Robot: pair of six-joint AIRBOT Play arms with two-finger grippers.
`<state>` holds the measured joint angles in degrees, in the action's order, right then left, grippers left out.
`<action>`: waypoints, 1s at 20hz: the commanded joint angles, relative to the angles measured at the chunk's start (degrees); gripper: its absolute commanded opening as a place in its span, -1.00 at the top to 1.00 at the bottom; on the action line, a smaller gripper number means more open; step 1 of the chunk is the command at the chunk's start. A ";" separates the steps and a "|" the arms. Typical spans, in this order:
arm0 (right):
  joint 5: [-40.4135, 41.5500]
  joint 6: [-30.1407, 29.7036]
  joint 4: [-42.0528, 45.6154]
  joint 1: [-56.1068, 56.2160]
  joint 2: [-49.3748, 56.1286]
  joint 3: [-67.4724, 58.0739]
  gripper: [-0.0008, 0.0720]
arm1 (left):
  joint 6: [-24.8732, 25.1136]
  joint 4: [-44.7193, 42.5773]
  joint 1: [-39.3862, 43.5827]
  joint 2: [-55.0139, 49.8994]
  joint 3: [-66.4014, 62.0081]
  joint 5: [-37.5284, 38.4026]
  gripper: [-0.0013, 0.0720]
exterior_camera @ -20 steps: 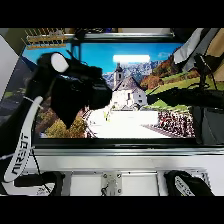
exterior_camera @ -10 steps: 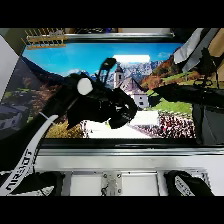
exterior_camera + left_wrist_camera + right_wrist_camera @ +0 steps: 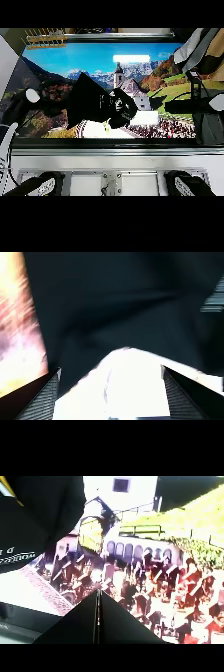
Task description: Fold the clothes and pants, and hang the long-sleeved shirts on hangers.
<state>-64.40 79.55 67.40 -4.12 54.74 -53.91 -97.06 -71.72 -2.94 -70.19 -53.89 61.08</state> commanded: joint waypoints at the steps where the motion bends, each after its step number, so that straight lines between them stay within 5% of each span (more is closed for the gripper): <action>1: 2.93 6.91 3.08 3.15 0.98 2.32 0.93 | 0.20 2.40 -7.67 0.83 9.64 -2.19 -0.89; 11: 4.26 11.43 2.89 13.38 10.29 2.54 0.93 | 2.03 3.30 1.14 0.83 16.61 -12.83 -0.88; 12: 5.09 13.27 2.86 14.58 11.72 2.54 0.93 | 1.53 3.23 1.33 0.83 16.50 -13.38 -0.48; 14: 7.10 16.72 2.84 16.96 14.53 2.56 0.91 | 1.55 2.38 1.29 0.83 16.52 -13.49 0.68; 15: 7.69 18.49 2.40 18.10 15.98 2.56 0.90 | 1.70 2.25 1.27 0.87 16.52 -13.27 0.96; 16: 8.07 18.82 0.48 19.06 17.66 2.56 0.90 | 1.70 2.27 1.22 0.90 16.52 -13.11 0.96; 17: 8.55 18.84 -2.08 20.09 19.47 2.56 0.54 | 1.70 2.25 1.22 0.87 16.52 -13.09 0.96; 19: 9.57 18.82 -7.30 22.25 23.04 2.56 -1.00 | 1.70 2.27 1.22 0.87 16.52 -13.16 0.96; 20: 10.38 18.84 -9.09 23.52 24.65 2.56 -0.99 | 1.73 2.25 1.22 0.87 16.52 -13.14 0.96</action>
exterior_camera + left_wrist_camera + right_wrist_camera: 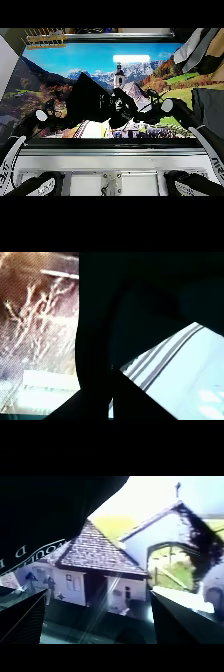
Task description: Fold the clothes and pants, and hang the long-sleeved shirts on hangers.
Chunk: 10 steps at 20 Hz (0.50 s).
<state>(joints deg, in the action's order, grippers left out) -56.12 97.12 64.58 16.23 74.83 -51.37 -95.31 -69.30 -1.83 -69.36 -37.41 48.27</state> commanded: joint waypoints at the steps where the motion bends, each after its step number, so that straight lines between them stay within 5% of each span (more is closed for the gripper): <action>1: 3.34 1.66 -7.50 4.55 5.99 0.02 -0.99 | -0.02 -0.15 0.11 0.04 0.04 -0.31 0.96; 10: 23.39 14.82 -7.89 16.70 11.56 -0.02 -0.96 | -0.04 -0.09 0.11 0.04 0.04 -0.35 0.95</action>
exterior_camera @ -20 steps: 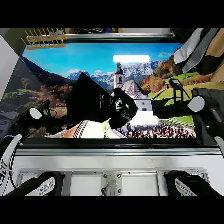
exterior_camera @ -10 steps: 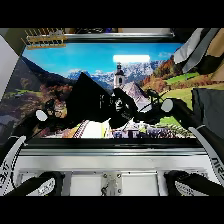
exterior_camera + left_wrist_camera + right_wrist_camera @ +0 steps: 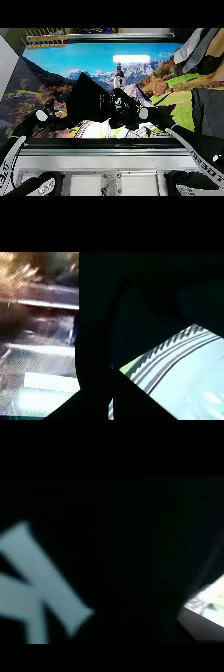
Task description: Fold the clothes and pants, and hang the long-sleeved shirts on hangers.
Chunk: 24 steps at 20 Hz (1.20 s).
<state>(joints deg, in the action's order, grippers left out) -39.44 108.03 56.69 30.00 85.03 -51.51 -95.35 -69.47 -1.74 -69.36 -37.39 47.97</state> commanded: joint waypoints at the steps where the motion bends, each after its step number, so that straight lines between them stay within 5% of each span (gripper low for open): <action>1: 7.89 4.76 0.02 3.43 1.62 0.09 -0.96 | 0.00 0.09 0.02 0.04 0.02 -0.04 0.95; 3: 9.38 6.21 0.02 3.67 2.03 0.09 -0.95 | -0.02 0.11 0.02 0.04 0.02 -0.09 0.96; 4: 9.84 6.51 0.02 3.67 2.16 0.07 -0.43 | 0.00 0.11 0.02 0.04 0.02 -0.09 0.95; 5: 10.25 6.40 0.11 3.67 2.19 0.09 0.41 | -0.02 0.11 0.02 0.04 0.02 -0.09 0.95; 6: 11.23 6.10 0.04 3.67 2.16 0.09 0.88 | 0.00 0.11 0.02 0.04 0.02 -0.20 0.95; 9: 11.50 4.66 2.56 3.13 1.11 -0.63 0.94 | 0.13 -0.44 -0.17 1.16 -0.26 -0.22 0.95; 15: -12.33 -17.44 11.91 -10.23 -19.76 -14.38 0.94 | 0.63 -4.09 -6.88 17.86 -22.51 5.44 0.95; 24: -16.31 -14.93 11.93 -25.57 -46.07 -37.66 0.94 | 0.63 -3.04 -3.82 36.70 -52.24 -3.21 0.96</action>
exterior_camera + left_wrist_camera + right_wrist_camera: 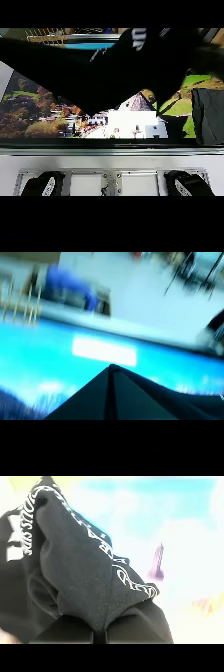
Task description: Fold the clothes and pants, and hang the long-sleeved shirts on hangers.
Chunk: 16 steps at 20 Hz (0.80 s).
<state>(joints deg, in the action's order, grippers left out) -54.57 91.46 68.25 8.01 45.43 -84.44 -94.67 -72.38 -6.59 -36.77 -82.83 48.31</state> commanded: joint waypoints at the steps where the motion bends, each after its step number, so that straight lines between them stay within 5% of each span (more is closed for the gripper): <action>1: -1.46 2.97 0.39 -4.48 -7.98 -4.70 0.94 | -0.02 -0.13 0.98 4.11 -8.48 -3.78 0.96; 7: -20.90 13.35 3.37 -6.14 -8.41 -2.91 0.94 | 2.97 -0.17 0.94 -7.02 -18.97 5.68 0.96; 11: -39.21 10.60 2.47 -6.12 -4.76 8.46 0.94 | 2.97 -0.15 0.94 -18.03 -15.19 16.04 0.96; 14: -34.58 5.20 3.17 -6.56 -1.20 22.38 0.94 | 2.93 0.02 1.03 -25.62 -4.52 19.67 0.96; 16: -22.82 3.67 3.41 -8.79 3.21 29.40 0.93 | 2.93 0.09 2.23 -30.01 3.06 20.11 0.95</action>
<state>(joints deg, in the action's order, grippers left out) -84.93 98.39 71.29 0.91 44.38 -64.69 -91.83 -72.62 -5.26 -60.31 -88.47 64.86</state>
